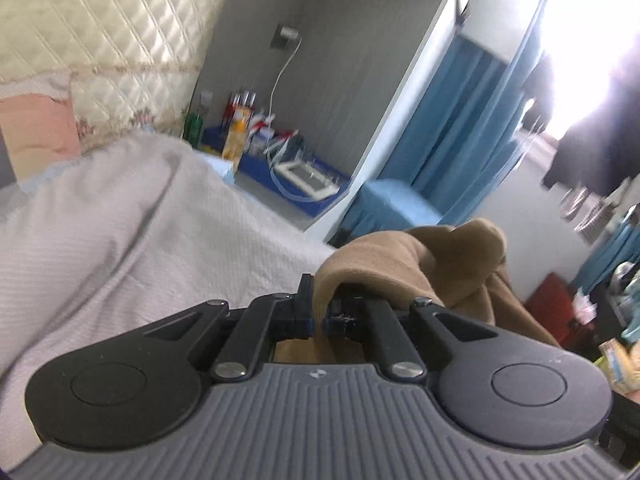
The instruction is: Fold large clothes
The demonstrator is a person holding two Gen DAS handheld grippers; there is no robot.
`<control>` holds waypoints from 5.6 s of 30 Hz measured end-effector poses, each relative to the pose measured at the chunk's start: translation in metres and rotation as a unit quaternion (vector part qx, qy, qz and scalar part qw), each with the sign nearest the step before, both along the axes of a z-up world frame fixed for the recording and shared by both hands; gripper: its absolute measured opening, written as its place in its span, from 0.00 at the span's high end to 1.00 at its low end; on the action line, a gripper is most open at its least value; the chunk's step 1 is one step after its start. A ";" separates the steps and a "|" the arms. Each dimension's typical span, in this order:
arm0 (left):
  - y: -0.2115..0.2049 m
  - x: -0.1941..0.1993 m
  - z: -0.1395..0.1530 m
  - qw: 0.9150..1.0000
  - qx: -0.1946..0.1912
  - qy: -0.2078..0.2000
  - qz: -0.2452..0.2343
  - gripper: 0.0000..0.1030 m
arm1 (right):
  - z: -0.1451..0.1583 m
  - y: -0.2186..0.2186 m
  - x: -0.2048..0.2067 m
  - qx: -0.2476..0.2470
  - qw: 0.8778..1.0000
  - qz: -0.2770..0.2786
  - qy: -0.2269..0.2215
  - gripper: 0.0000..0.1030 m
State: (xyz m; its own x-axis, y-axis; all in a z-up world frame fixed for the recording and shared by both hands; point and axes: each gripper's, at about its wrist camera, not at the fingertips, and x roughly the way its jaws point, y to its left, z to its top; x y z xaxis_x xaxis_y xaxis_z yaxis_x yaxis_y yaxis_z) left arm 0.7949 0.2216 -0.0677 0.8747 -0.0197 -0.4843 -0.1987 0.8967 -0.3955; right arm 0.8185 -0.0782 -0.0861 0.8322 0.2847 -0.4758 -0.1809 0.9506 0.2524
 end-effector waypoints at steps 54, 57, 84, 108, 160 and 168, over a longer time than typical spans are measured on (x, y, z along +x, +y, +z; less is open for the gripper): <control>0.014 -0.372 -0.126 0.989 -0.092 0.072 0.095 0.61 | -0.102 -0.077 -0.308 0.069 0.989 -0.048 0.119 0.90; 0.006 -0.383 -0.115 0.992 -0.073 0.072 0.079 0.57 | -0.096 -0.076 -0.312 0.060 0.989 -0.051 0.121 0.88; -0.064 -0.445 -0.034 0.999 0.030 -0.036 -0.011 0.41 | -0.023 -0.077 -0.371 0.050 0.998 0.016 -0.027 0.30; -0.100 -0.340 -0.125 0.983 0.155 0.042 -0.085 0.52 | -0.091 -0.007 -0.308 -0.058 0.996 0.055 0.029 0.49; -0.063 -0.165 -0.092 0.986 0.076 0.090 -0.115 0.49 | -0.086 -0.037 -0.175 -0.063 0.997 0.051 0.003 0.52; -0.054 -0.114 -0.143 0.977 0.063 0.167 -0.119 0.60 | -0.122 -0.025 -0.140 -0.095 0.994 0.056 0.020 0.57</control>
State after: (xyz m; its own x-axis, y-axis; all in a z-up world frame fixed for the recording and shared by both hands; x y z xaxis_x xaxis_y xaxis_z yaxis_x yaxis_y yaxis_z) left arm 0.6808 0.1680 -0.2107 0.6461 -0.1250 -0.7529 -0.0777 0.9706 -0.2278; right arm 0.6790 -0.1029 -0.2083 0.7801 0.2764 -0.5614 -0.2822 0.9561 0.0786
